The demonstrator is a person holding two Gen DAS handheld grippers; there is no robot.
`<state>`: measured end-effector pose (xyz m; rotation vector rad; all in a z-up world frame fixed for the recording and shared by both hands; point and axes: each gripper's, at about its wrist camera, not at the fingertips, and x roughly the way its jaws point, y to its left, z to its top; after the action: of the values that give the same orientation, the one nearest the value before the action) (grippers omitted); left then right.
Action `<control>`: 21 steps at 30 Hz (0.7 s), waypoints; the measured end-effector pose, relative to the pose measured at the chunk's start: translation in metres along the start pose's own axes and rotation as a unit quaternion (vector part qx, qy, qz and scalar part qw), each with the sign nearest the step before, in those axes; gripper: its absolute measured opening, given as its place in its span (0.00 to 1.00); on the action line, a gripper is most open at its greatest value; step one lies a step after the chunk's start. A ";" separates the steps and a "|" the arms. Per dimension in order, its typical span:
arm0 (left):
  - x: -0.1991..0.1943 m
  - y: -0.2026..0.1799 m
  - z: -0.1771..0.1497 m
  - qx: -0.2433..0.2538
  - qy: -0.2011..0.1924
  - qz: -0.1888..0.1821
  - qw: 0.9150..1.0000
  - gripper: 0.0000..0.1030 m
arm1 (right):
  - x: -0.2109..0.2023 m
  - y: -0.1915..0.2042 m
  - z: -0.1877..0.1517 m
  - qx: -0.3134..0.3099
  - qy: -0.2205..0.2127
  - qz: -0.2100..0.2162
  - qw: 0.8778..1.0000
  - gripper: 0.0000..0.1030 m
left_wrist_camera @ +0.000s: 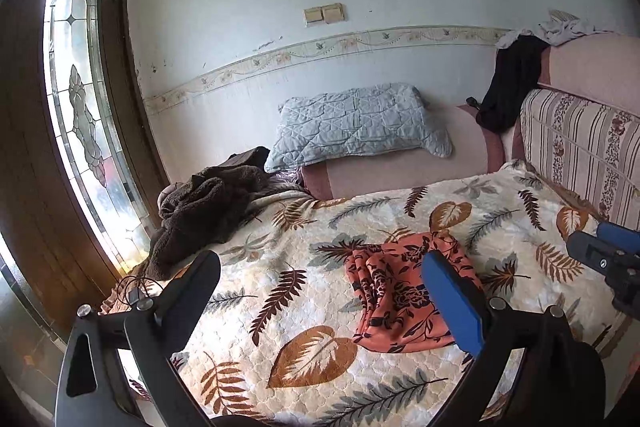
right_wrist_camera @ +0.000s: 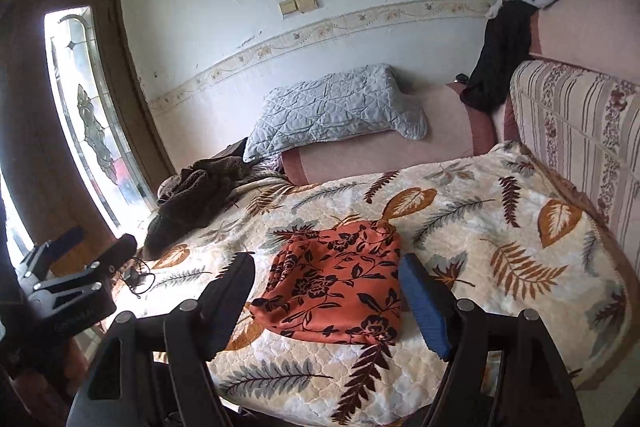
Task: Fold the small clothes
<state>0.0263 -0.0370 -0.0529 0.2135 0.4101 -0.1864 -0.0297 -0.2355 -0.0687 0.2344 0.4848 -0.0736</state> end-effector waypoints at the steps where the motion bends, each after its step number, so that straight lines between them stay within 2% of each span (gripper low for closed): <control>1: -0.002 0.002 0.002 -0.003 -0.001 0.000 1.000 0.98 | -0.003 0.003 0.000 -0.009 -0.005 -0.011 1.000 0.75; 4: -0.008 0.007 0.007 -0.009 0.001 -0.006 1.000 0.98 | -0.012 0.012 0.002 -0.027 -0.021 -0.022 0.999 0.75; 10: -0.018 0.017 0.013 -0.021 -0.007 0.010 1.000 0.98 | -0.025 0.025 0.006 -0.046 -0.041 -0.038 0.997 0.75; 16: -0.024 0.029 0.020 -0.048 -0.005 0.001 0.999 0.98 | -0.031 0.037 0.006 -0.060 -0.043 -0.044 0.996 0.76; 21: -0.028 0.038 0.024 -0.055 -0.009 0.010 0.998 0.98 | -0.035 0.046 0.007 -0.072 -0.046 -0.042 0.996 0.76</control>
<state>0.0182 -0.0030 -0.0134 0.1068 0.3986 -0.1452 -0.0515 -0.1917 -0.0369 0.0697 0.4063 -0.1298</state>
